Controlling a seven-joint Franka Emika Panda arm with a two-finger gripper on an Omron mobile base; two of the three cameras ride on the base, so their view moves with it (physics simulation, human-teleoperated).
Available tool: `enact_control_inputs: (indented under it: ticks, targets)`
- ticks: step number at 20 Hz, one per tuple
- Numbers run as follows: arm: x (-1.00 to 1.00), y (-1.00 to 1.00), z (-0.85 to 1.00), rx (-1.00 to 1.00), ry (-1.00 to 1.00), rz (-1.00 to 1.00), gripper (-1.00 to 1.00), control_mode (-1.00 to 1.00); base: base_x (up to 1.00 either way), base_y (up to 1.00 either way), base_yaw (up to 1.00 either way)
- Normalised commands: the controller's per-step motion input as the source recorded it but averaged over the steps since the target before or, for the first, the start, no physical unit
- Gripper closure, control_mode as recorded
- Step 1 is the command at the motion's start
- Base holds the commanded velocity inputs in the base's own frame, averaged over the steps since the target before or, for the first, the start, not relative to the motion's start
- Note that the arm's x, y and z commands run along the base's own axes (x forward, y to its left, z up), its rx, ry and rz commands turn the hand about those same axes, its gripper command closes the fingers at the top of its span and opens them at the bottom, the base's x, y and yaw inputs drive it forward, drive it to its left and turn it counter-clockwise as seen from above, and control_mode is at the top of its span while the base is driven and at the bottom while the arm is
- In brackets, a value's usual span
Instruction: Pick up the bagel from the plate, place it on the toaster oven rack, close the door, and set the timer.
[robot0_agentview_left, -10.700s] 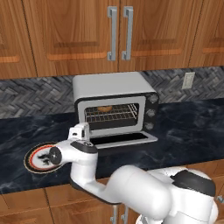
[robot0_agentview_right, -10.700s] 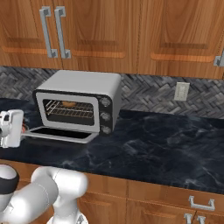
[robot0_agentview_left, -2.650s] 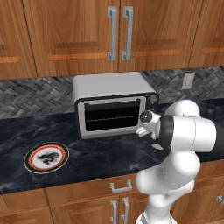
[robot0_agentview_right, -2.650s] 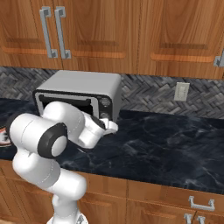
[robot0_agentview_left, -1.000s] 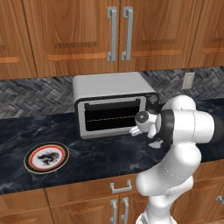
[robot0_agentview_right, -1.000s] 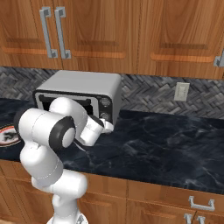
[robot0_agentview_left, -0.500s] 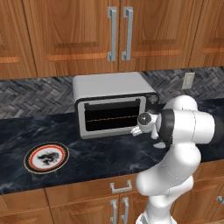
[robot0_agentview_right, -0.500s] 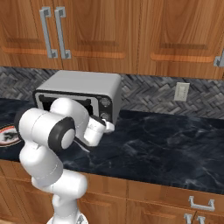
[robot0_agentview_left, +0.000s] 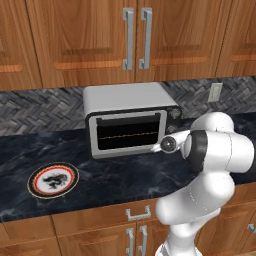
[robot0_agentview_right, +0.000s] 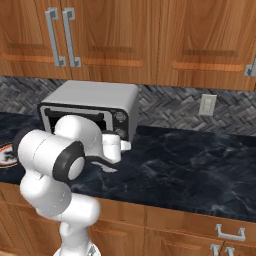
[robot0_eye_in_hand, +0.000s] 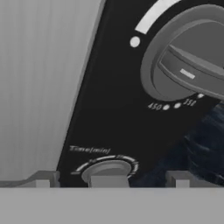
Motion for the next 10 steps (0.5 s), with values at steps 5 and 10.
enact_control_inputs:
  ticks: [5,10]
  targets:
    - [0.22,-0.1,0.0,0.0,0.0,-0.08,-1.0,-1.0,0.0,0.0,0.0]
    - [0.09,-0.44,0.09,0.06,0.16,-0.06,-1.0,-1.0,0.0,0.0,0.0]
